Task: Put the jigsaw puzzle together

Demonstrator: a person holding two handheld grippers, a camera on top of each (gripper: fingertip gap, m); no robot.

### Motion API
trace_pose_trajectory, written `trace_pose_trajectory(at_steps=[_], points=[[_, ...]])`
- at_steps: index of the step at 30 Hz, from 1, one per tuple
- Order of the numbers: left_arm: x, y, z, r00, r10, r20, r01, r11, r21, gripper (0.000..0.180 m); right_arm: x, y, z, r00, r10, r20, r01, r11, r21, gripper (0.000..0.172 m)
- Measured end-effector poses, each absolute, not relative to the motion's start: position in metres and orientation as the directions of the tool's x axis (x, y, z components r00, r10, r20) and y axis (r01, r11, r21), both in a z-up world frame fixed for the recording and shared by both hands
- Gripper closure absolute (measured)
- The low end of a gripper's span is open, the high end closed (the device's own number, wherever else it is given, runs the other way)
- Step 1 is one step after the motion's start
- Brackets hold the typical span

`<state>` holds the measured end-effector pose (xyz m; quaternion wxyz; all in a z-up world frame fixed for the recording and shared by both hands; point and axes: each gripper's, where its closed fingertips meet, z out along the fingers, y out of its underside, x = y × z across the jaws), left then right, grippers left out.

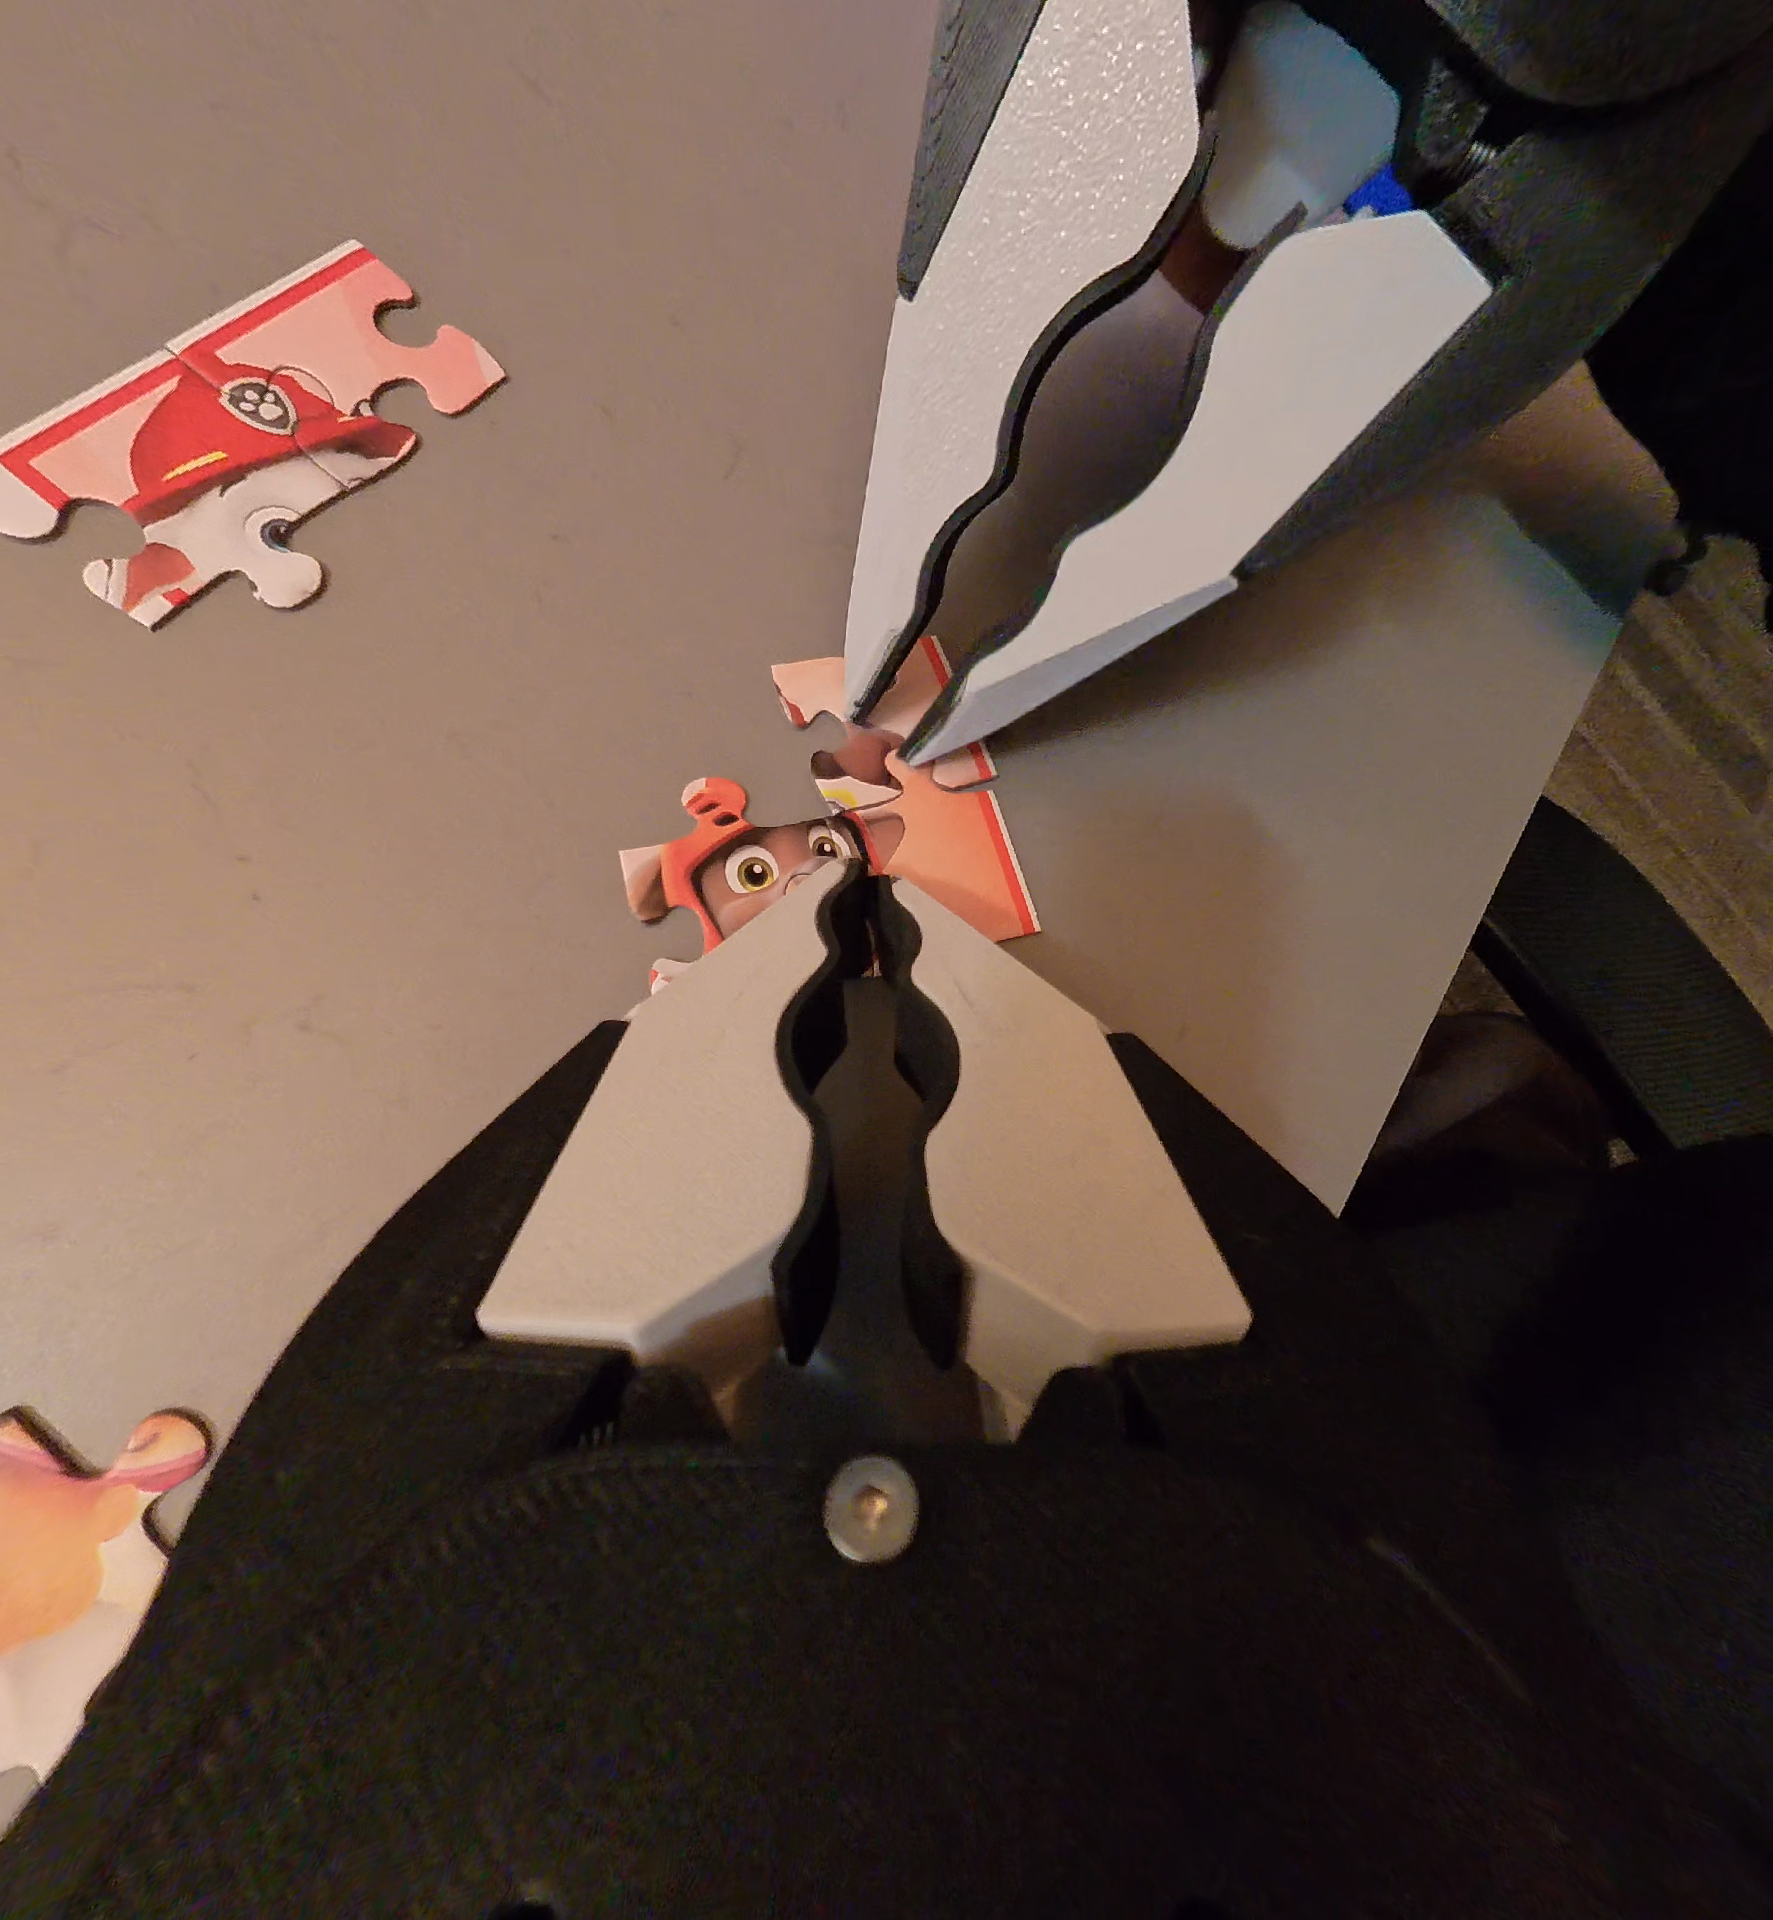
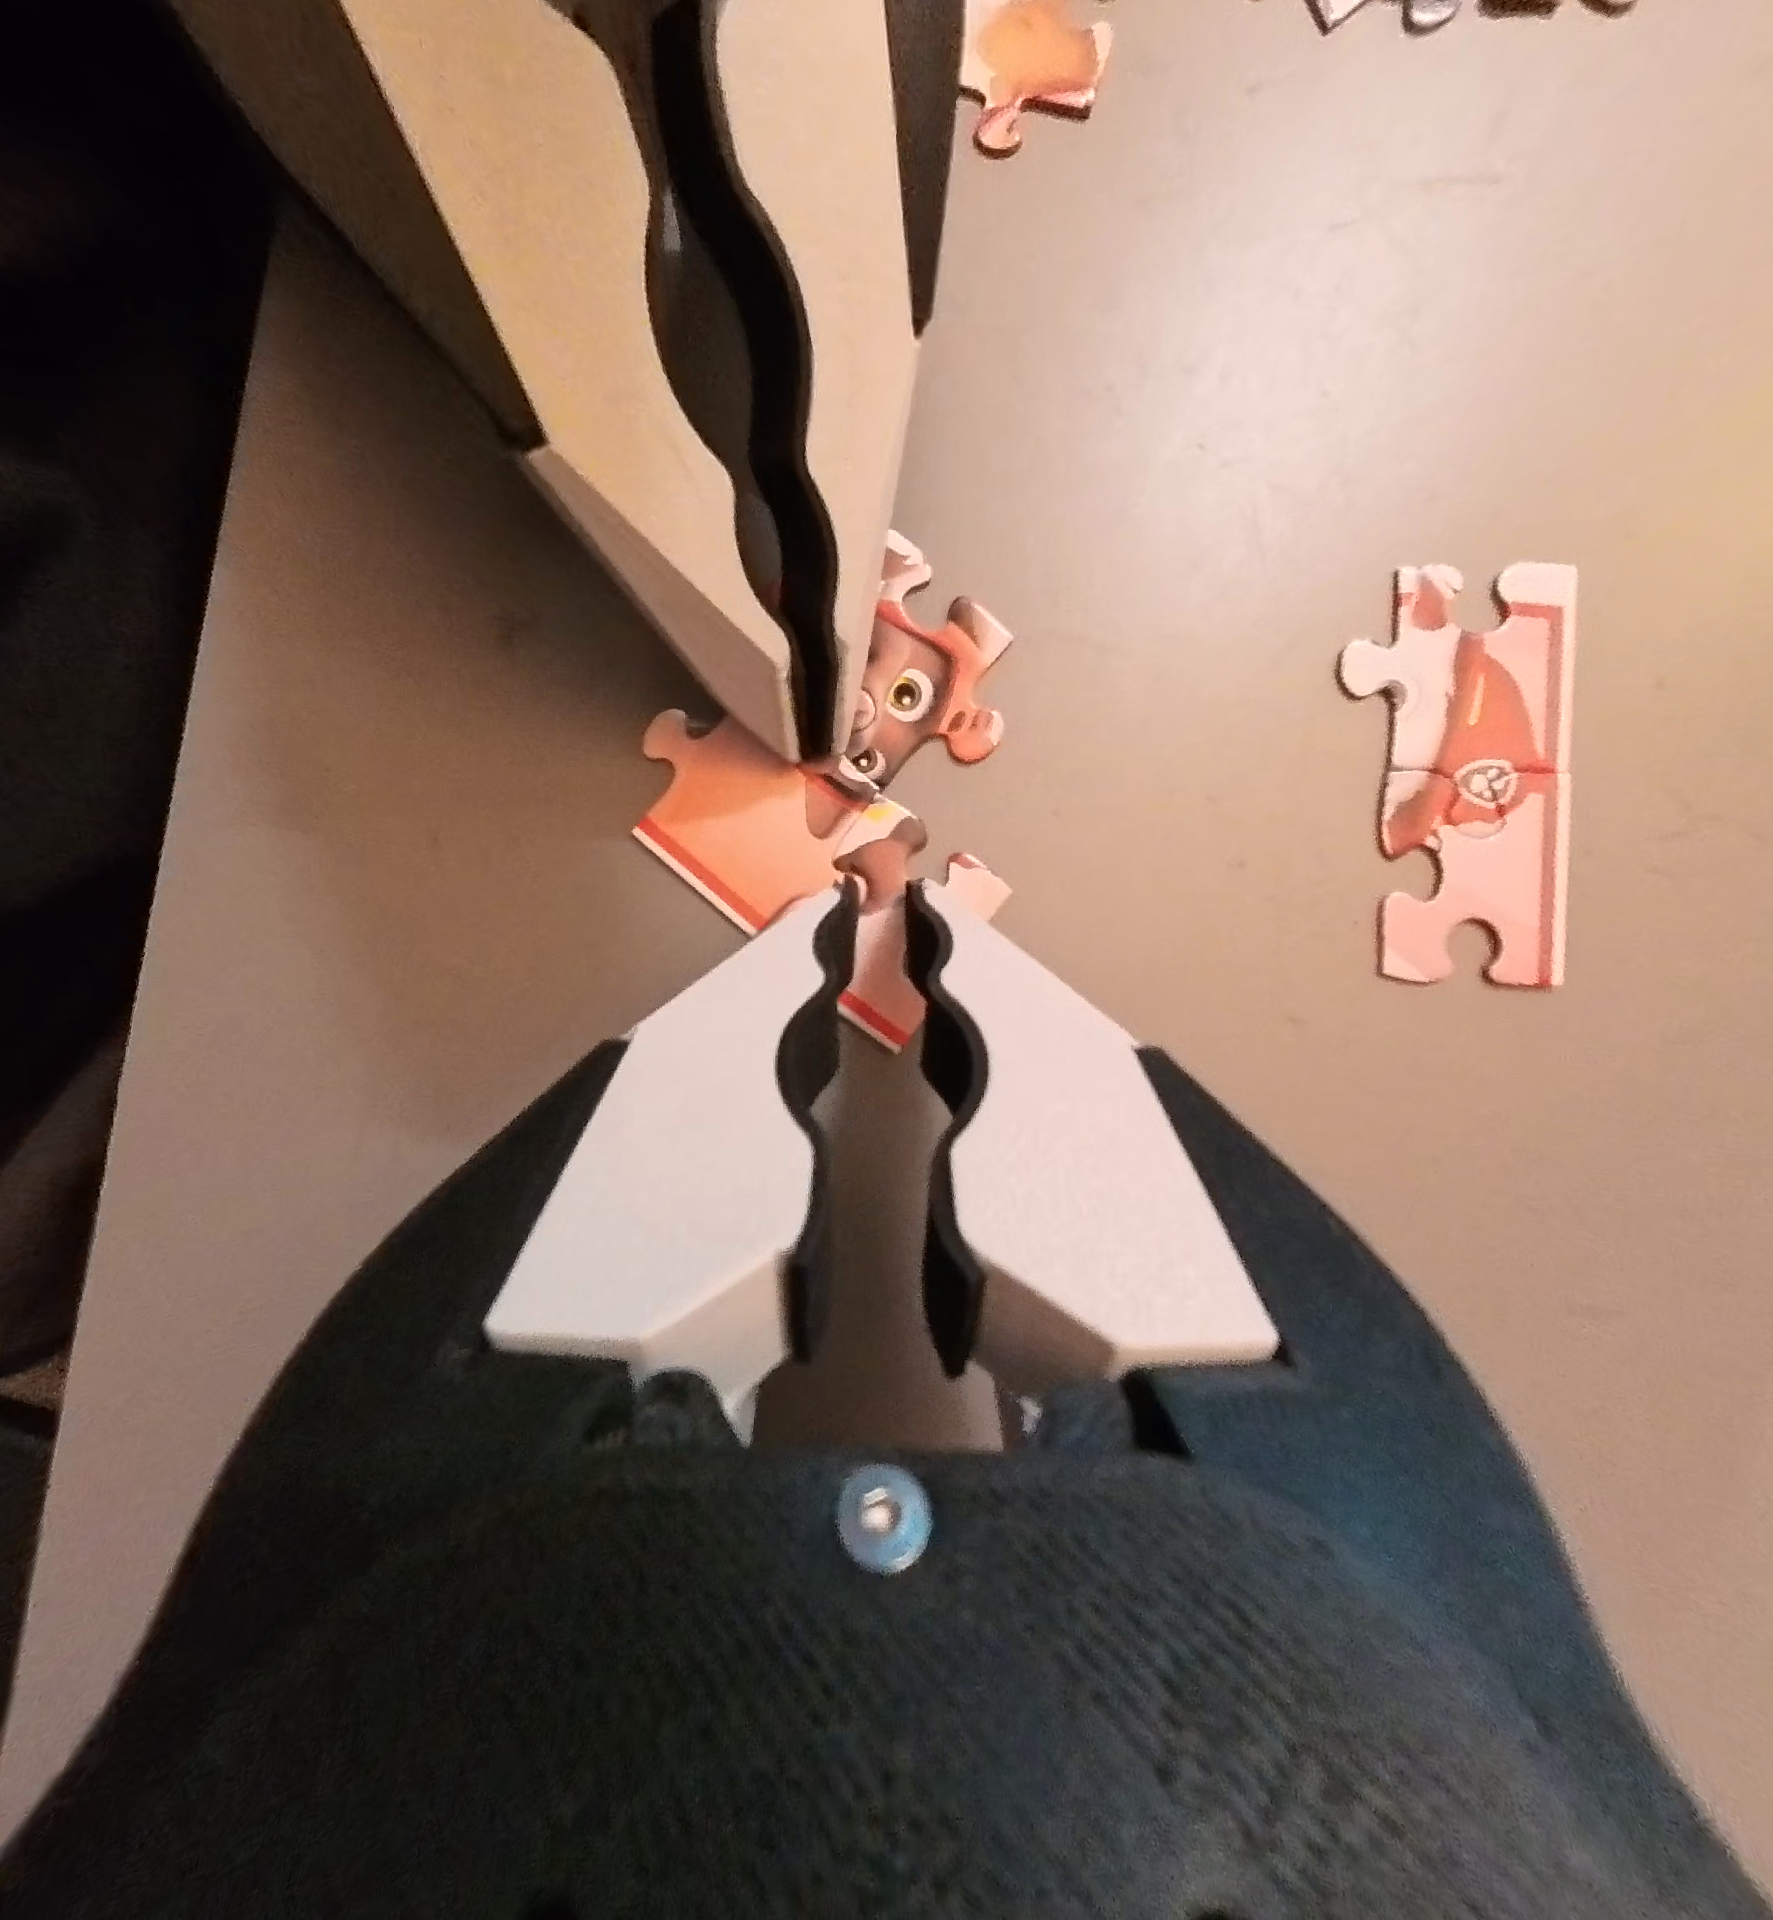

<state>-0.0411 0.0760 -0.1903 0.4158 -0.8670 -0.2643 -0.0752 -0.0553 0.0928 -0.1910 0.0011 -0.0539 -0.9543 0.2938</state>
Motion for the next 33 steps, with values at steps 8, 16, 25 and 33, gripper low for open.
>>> trace_pose_trajectory(at_steps=[8, 16, 25, 33], points=[[-0.041, 0.076, -0.19, 0.848, 0.395, 0.352, 0.522, -0.514, -0.681, 0.18, -0.054, 0.092, -0.191, -0.982, 0.181, 0.057, 0.118, 0.82, -0.56, 0.17], [-0.041, 0.076, -0.19, 0.851, 0.396, 0.346, 0.517, -0.517, -0.682, 0.18, -0.046, 0.102, -0.188, -0.976, 0.218, -0.003, 0.172, 0.761, -0.626, 0.172], [-0.041, 0.076, -0.191, 0.852, 0.395, 0.345, 0.516, -0.519, -0.682, 0.18, -0.042, 0.099, -0.191, -0.968, 0.25, 0.002, 0.2, 0.777, -0.597, 0.172], [-0.041, 0.076, -0.191, 0.857, 0.398, 0.326, 0.504, -0.524, -0.687, 0.18, -0.043, 0.099, -0.191, -0.902, 0.426, -0.07, 0.399, 0.761, -0.512, 0.172]])
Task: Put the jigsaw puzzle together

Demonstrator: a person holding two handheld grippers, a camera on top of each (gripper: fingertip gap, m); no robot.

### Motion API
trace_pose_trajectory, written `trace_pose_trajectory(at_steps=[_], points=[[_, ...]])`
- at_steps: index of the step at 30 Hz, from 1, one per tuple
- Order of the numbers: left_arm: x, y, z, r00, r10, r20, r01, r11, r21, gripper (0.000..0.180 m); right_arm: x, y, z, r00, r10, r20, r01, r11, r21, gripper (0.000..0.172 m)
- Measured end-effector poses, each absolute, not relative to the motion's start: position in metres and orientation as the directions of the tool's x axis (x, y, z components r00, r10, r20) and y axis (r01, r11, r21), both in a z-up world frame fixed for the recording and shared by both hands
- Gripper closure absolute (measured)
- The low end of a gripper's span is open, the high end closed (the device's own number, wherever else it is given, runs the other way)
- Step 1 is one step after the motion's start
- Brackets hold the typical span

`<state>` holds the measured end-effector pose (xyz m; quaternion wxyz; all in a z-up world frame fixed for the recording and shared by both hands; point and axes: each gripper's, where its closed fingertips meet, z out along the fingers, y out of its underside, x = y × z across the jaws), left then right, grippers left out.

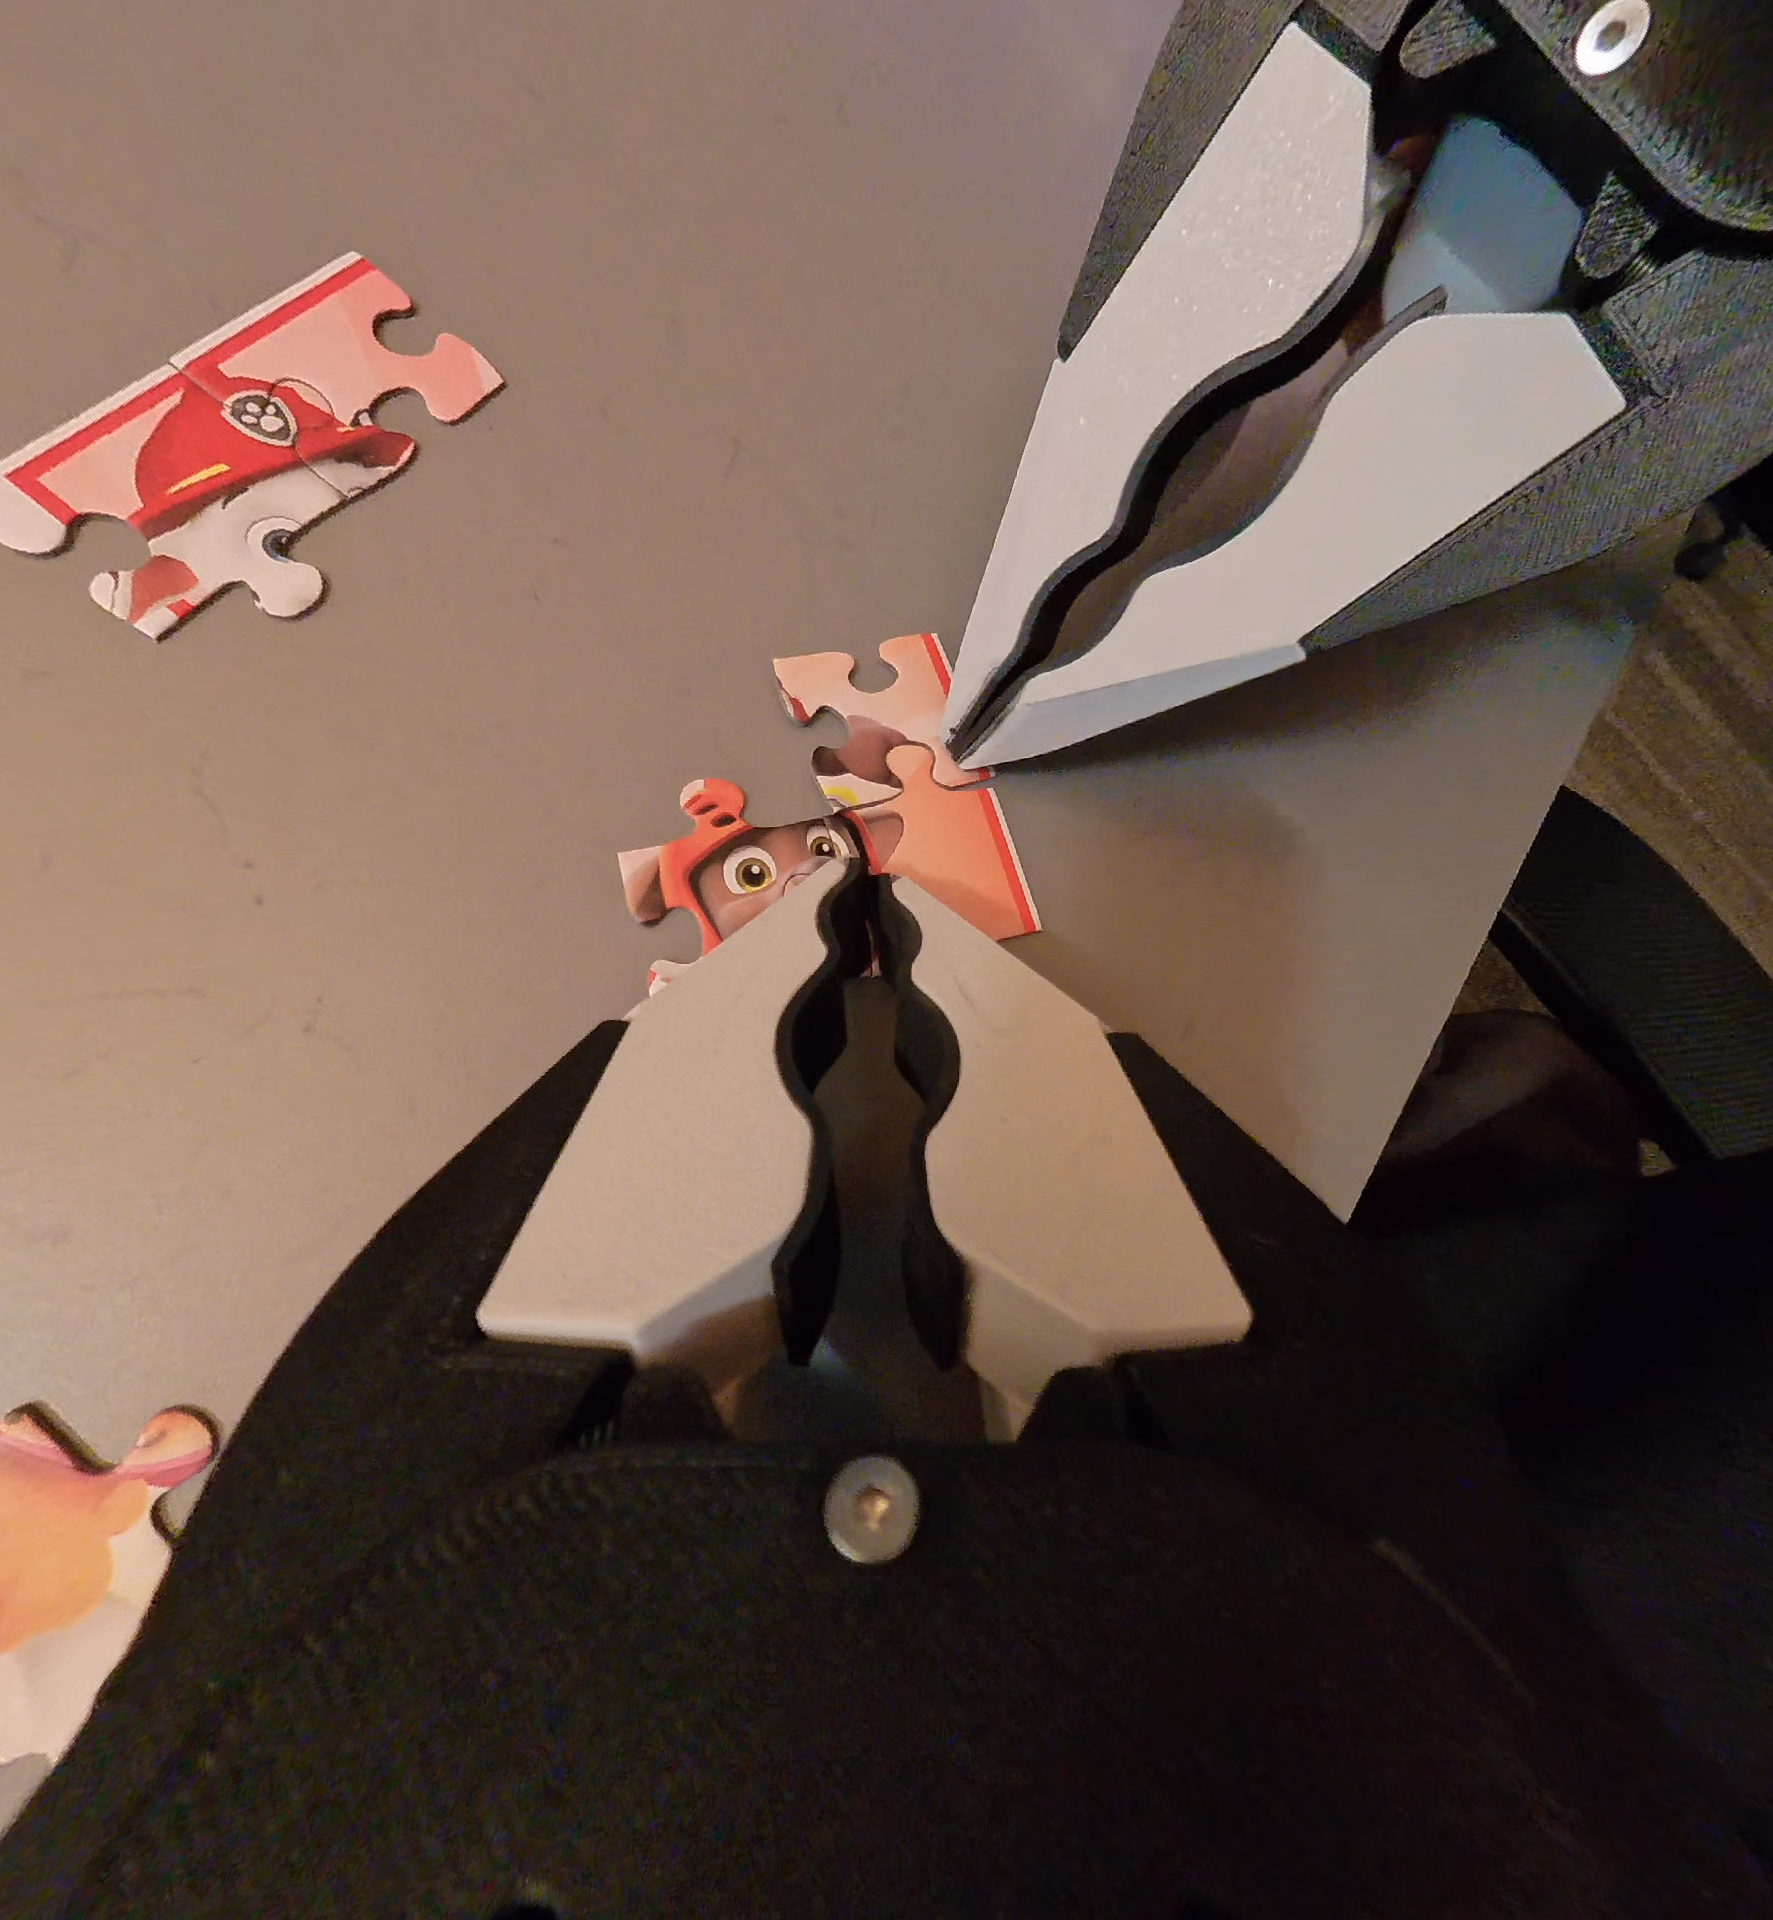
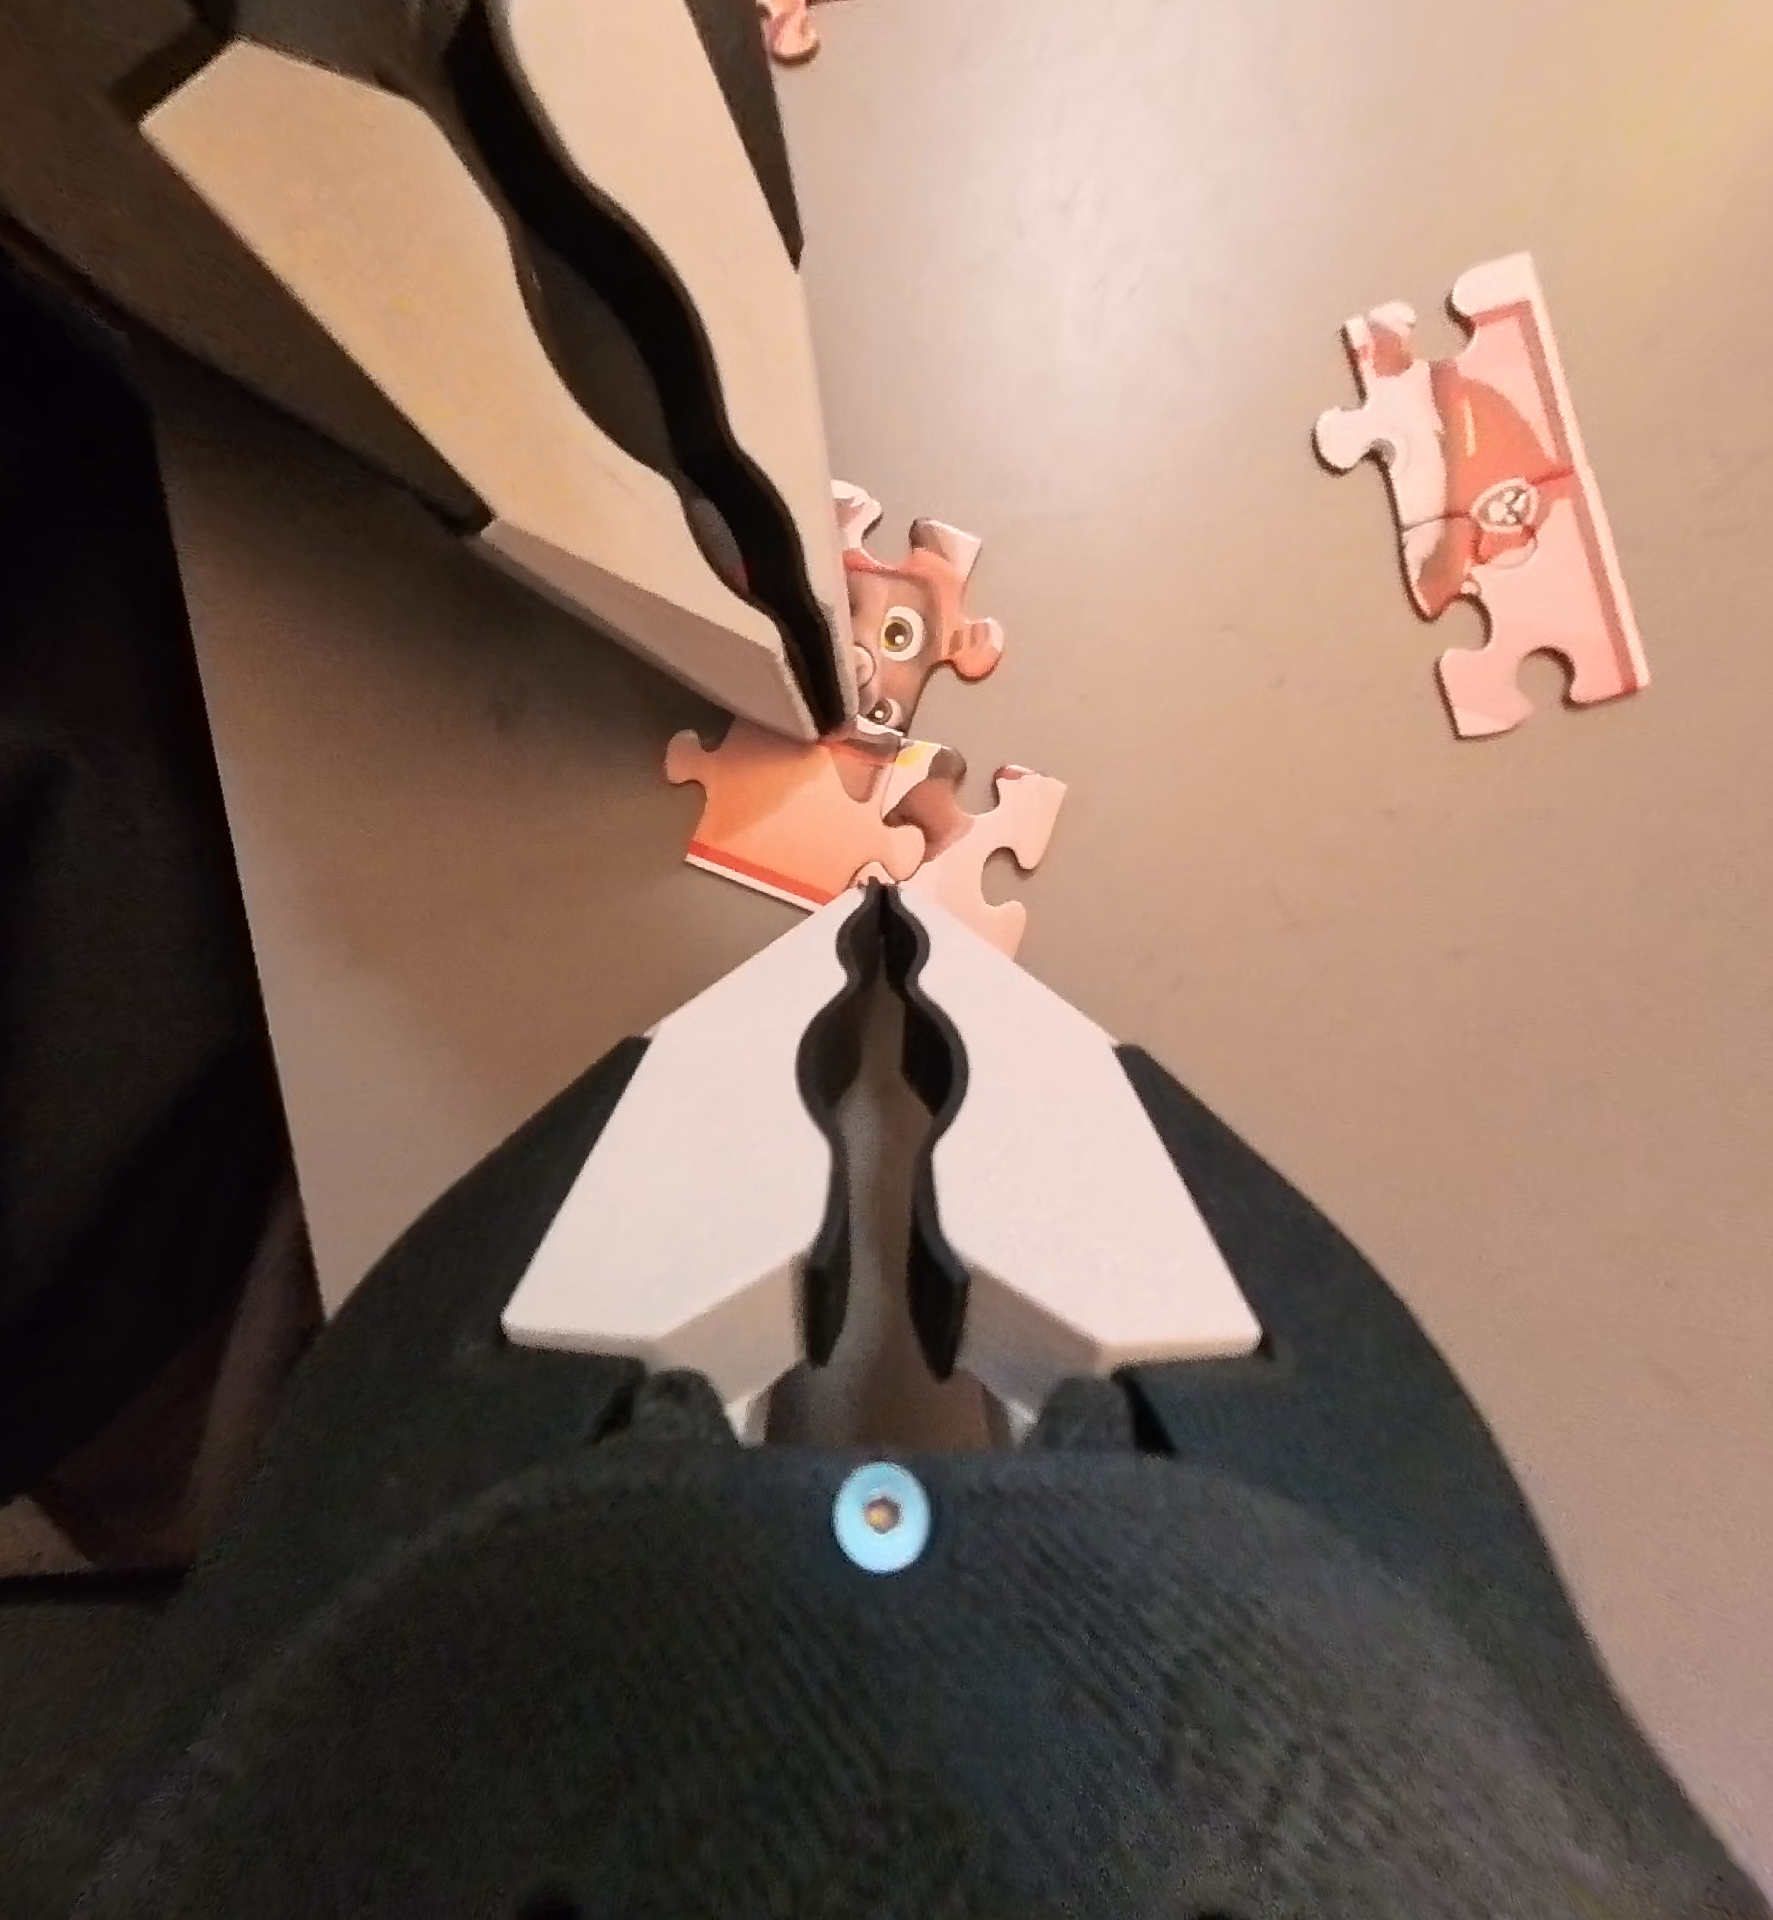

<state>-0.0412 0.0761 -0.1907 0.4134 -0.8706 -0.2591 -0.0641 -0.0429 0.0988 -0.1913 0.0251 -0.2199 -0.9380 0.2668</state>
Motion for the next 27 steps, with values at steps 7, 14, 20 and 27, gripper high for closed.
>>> trace_pose_trajectory(at_steps=[7, 14, 20, 27], points=[[-0.041, 0.078, -0.183, 0.885, 0.392, 0.253, 0.439, -0.518, -0.734, 0.18, -0.052, 0.103, -0.181, -0.877, 0.467, -0.111, 0.434, 0.673, -0.599, 0.155], [-0.041, 0.078, -0.184, 0.879, 0.393, 0.269, 0.453, -0.517, -0.726, 0.18, -0.052, 0.106, -0.191, -0.89, 0.449, -0.075, 0.398, 0.687, -0.609, 0.129], [-0.04, 0.077, -0.19, 0.882, 0.396, 0.256, 0.451, -0.548, -0.705, 0.18, -0.057, 0.11, -0.192, -0.881, 0.474, 0.0, 0.375, 0.697, -0.611, 0.139], [-0.039, 0.076, -0.191, 0.877, 0.407, 0.254, 0.457, -0.548, -0.7, 0.18, -0.076, 0.157, -0.192, -0.762, 0.645, 0.06, 0.493, 0.638, -0.592, 0.139]])
